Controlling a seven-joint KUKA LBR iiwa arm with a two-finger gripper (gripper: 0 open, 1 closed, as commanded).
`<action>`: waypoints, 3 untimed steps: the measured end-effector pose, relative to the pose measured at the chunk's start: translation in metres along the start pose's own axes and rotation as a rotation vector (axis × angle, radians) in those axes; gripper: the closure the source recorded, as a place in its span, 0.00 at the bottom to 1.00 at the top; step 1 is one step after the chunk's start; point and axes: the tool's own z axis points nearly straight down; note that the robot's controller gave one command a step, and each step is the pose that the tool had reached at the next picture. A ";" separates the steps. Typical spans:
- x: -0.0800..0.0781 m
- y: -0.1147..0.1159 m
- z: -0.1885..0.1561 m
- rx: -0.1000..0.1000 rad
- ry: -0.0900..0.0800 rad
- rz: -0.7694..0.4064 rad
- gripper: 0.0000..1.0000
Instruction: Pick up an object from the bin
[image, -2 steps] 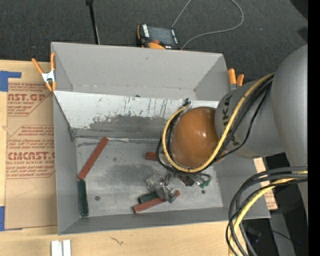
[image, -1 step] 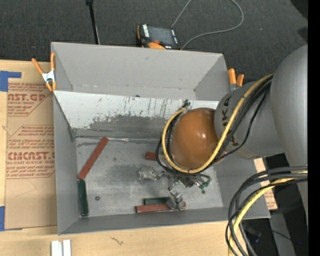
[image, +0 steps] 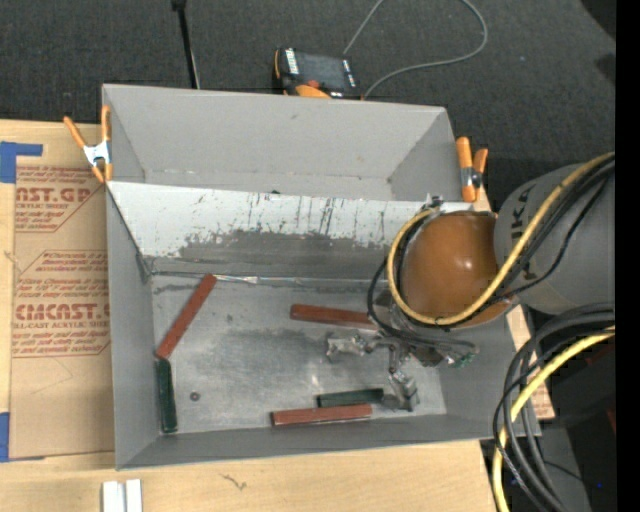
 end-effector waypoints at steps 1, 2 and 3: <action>0.028 -0.021 0.000 -0.004 -0.001 0.193 0.00; -0.012 0.006 0.000 -0.004 -0.002 0.191 0.00; 0.020 0.010 -0.010 0.001 -0.006 0.118 0.00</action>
Offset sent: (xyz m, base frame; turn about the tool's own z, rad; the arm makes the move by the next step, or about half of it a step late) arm -0.0070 -0.0350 0.0002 0.1916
